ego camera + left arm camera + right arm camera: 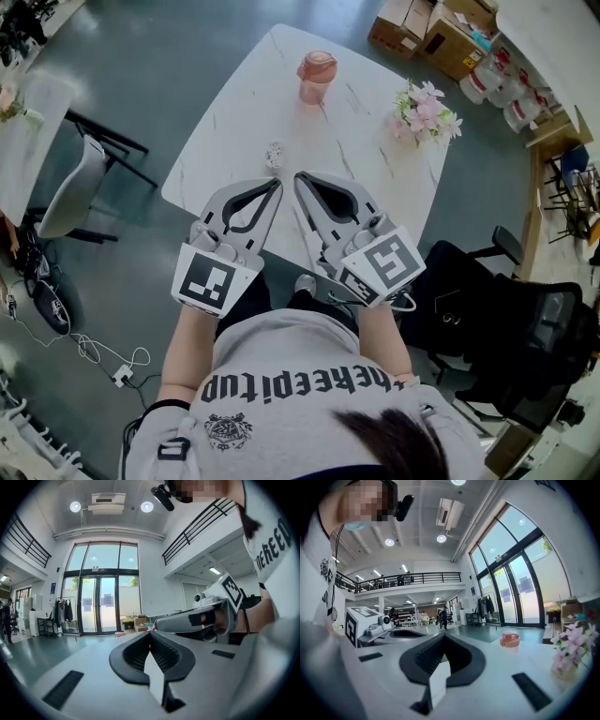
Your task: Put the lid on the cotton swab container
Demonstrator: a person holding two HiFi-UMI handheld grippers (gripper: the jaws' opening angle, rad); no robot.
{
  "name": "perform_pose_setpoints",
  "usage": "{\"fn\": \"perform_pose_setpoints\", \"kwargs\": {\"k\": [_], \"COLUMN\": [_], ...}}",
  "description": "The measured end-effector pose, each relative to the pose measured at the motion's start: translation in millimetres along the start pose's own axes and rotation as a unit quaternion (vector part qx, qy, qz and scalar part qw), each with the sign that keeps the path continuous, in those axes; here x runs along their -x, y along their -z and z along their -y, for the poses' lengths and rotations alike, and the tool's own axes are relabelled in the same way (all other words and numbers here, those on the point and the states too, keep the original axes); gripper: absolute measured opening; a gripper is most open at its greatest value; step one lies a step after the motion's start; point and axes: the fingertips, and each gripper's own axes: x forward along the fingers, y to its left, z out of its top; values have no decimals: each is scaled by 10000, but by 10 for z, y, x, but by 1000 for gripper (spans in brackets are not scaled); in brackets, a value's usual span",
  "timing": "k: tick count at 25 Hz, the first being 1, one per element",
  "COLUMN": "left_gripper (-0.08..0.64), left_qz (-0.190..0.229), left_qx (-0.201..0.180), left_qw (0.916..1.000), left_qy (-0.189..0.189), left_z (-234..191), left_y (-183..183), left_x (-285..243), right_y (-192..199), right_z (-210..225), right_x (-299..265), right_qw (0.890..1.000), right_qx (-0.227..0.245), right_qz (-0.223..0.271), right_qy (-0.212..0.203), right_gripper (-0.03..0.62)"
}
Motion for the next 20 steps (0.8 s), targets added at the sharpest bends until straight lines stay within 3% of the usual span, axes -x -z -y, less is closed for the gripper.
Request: {"fn": "perform_pose_setpoints", "kwargs": {"k": [16, 20], "left_gripper": [15, 15], "left_qz": [-83, -64], "left_qx": [12, -135], "left_qw": [9962, 9938], "left_qy": [865, 1101], "left_z": [-556, -655], "left_y": [227, 293], "left_x": [-291, -360], "right_y": [76, 105], "right_z": [316, 365], "right_x": [-476, -544], "right_qw": [9958, 9934], "right_qx": [-167, -243], "right_qz": [-2, 19], "right_qy": [905, 1118], "right_gripper": [11, 11]}}
